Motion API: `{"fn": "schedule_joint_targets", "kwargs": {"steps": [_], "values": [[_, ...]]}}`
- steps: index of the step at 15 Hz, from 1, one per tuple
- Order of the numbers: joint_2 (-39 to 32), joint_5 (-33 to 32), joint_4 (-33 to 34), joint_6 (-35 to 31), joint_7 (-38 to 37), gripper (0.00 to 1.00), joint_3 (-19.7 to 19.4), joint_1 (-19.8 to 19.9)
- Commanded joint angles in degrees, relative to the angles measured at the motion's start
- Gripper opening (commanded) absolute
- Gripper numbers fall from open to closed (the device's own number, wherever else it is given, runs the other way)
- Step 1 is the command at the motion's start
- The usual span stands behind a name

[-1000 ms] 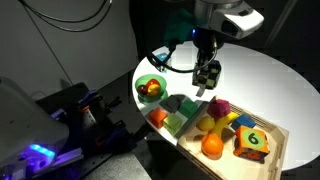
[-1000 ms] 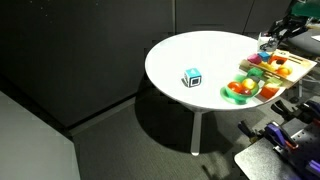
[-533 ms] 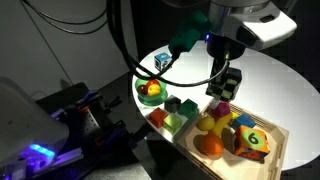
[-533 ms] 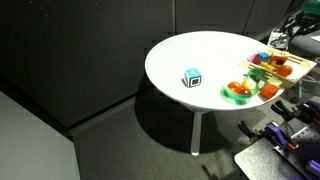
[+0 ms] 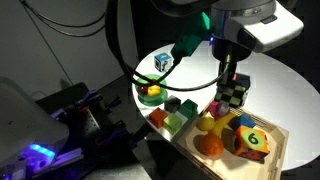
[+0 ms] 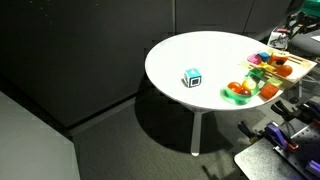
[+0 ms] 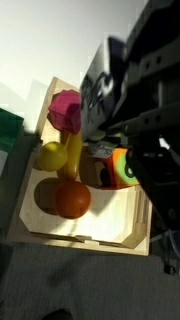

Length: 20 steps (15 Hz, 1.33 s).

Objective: Pick up the block with the number one on it and put it in the tray

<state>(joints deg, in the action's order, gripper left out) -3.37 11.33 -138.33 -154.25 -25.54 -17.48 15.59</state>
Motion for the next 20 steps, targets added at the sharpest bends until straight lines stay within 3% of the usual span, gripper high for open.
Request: {"fn": "schedule_joint_targets", "kwargs": {"steps": [1, 8, 9, 15, 20], "values": [[0.7, -1.5, -1.2, -1.9, -2.2, 0.39, 0.2, -0.5], [3.7, -1.4, -3.4, -1.1, 1.2, 0.95, 2.2, -2.3], [4.1, -1.6, -3.6, -1.1, 1.5, 1.00, 2.8, -2.8], [6.5, -3.4, -4.0, 1.6, 2.7, 1.00, 6.4, -5.6], [7.9, -6.5, -3.3, 8.2, 3.5, 1.00, 9.2, -7.4]]}}
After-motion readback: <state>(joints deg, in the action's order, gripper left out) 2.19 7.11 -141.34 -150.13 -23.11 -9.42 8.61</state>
